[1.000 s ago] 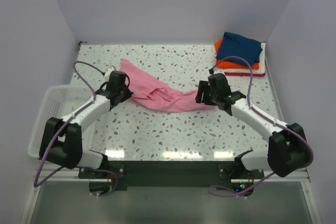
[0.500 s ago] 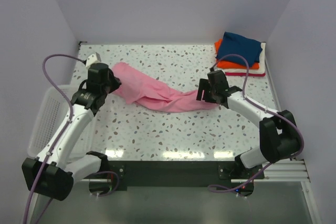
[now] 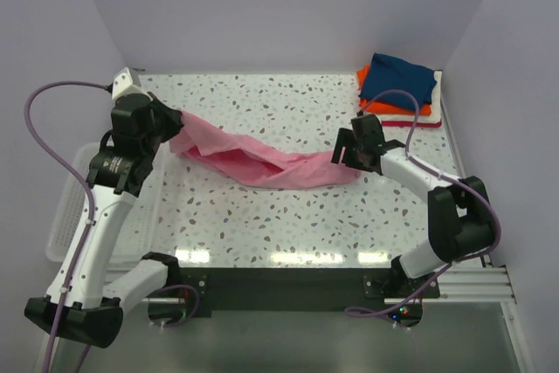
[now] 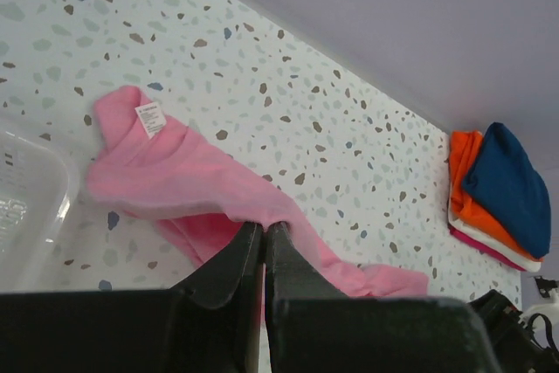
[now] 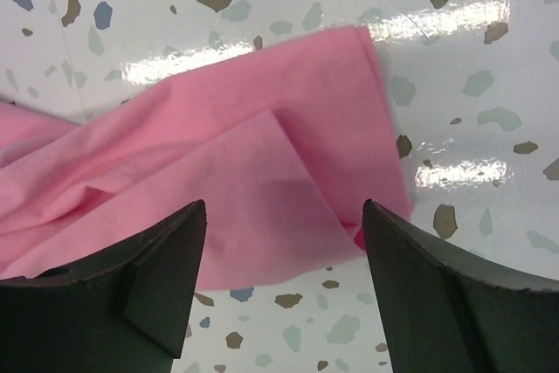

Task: Fold and stack the t-shirts
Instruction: Flatten the tshirt out

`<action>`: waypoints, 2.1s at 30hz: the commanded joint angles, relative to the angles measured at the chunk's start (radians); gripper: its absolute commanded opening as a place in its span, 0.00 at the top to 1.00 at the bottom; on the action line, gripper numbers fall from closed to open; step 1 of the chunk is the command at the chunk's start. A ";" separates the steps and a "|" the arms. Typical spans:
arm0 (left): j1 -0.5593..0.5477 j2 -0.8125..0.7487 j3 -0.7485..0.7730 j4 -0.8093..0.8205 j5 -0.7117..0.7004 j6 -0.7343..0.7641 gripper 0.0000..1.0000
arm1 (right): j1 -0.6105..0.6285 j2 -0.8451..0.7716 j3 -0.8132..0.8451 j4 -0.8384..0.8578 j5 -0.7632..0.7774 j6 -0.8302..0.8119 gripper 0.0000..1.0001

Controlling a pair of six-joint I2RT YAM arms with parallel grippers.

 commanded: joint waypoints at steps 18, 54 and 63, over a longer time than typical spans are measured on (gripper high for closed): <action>0.014 0.099 0.361 0.041 0.189 0.073 1.00 | 0.055 0.038 0.072 0.110 -0.105 0.064 0.22; 0.018 0.124 0.385 0.003 0.129 0.106 1.00 | 0.138 -0.665 -0.431 -0.143 0.010 0.200 1.00; 0.029 0.135 0.344 0.018 0.161 0.093 1.00 | 0.138 -0.794 -0.497 -0.172 -0.005 0.259 0.58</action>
